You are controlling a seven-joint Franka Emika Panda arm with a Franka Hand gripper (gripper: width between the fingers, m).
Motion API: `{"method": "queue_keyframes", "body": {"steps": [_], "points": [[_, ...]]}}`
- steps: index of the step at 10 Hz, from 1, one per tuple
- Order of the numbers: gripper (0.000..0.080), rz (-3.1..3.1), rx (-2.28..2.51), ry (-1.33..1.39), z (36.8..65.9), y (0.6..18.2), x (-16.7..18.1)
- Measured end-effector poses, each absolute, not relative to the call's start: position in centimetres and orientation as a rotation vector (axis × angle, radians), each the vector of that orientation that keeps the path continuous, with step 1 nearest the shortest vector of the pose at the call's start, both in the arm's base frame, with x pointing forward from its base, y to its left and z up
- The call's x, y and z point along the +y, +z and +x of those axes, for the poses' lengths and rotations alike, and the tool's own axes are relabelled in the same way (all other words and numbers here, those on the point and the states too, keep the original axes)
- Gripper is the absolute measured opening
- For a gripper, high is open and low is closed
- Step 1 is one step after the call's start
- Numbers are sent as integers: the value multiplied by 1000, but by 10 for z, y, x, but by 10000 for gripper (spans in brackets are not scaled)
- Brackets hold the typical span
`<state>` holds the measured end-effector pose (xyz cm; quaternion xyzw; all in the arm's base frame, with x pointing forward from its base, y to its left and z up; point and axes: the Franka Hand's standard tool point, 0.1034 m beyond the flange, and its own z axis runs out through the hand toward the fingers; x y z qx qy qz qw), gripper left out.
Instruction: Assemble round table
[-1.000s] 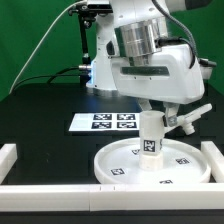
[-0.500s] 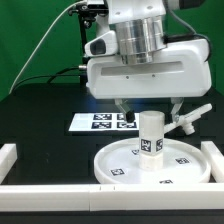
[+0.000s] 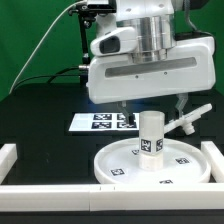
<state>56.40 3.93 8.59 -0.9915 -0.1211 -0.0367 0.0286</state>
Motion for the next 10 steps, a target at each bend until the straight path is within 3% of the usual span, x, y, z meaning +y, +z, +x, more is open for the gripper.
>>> {"method": "queue_keyframes", "body": {"steps": [2,3,4,5,10], "points": [[649,-3039,-661,-134,565,82,44],[528,-3040,-657,-134,565,82,43],[528,-3041,-639,-134,565,82,43],[400,-3049,-585,-135,566,82,43],[404,-3084,138,-134,566,81,40]]}}
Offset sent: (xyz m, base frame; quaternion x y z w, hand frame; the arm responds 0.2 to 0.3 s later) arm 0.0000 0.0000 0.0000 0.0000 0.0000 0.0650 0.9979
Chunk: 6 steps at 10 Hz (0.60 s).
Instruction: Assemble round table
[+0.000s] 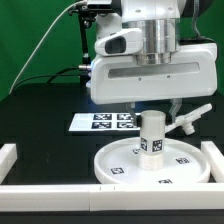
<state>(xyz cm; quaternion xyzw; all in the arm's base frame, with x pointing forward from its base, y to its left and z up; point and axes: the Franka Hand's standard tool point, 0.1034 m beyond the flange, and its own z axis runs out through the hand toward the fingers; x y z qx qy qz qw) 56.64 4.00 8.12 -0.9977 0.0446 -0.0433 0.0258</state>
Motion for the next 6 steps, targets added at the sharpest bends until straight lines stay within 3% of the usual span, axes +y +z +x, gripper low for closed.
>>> {"method": "queue_keyframes", "body": {"steps": [3,6], "points": [[405,-2889,901,-140,566,80,34],[406,-2669,1348,-84,564,79,31]]}}
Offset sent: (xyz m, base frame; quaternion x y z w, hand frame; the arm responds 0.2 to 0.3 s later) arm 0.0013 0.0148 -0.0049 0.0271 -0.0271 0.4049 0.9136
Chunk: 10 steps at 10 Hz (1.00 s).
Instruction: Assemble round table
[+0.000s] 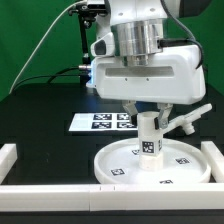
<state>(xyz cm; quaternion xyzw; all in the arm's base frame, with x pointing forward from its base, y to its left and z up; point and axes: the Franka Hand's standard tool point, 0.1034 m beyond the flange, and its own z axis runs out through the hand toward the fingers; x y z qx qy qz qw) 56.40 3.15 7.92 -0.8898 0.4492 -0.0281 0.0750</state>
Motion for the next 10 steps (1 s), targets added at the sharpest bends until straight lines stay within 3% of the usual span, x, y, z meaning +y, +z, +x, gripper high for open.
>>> {"method": "queue_keyframes", "body": {"steps": [3,4,5,7,10], "points": [[407,-2676,1327,-80,563,79,32],[567,-2718,1246,-86,564,79,33],[632,-2795,1073,-92,564,79,33],[644,-2979,540,-76,567,84,43],[649,-3018,282,-116,565,84,47]]}}
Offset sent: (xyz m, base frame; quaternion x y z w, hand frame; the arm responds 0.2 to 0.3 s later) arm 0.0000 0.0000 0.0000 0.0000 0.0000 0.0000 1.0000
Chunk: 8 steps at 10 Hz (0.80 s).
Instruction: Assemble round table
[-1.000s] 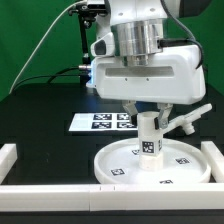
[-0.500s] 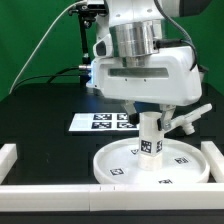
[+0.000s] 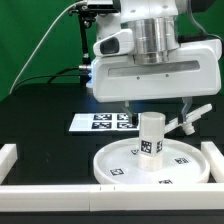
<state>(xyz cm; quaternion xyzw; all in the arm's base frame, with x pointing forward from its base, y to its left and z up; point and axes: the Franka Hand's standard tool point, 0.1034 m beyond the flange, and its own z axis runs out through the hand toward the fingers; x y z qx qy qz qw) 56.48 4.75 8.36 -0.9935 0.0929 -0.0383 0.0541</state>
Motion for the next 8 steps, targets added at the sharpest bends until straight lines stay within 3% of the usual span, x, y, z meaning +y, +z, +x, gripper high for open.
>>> {"method": "queue_keyframes", "body": {"steps": [4,6,8], "points": [[649,-3038,-583,-90,561,75,49],[649,-3018,-688,-92,561,73,49],[401,-3023,-667,-92,561,73,47]]}}
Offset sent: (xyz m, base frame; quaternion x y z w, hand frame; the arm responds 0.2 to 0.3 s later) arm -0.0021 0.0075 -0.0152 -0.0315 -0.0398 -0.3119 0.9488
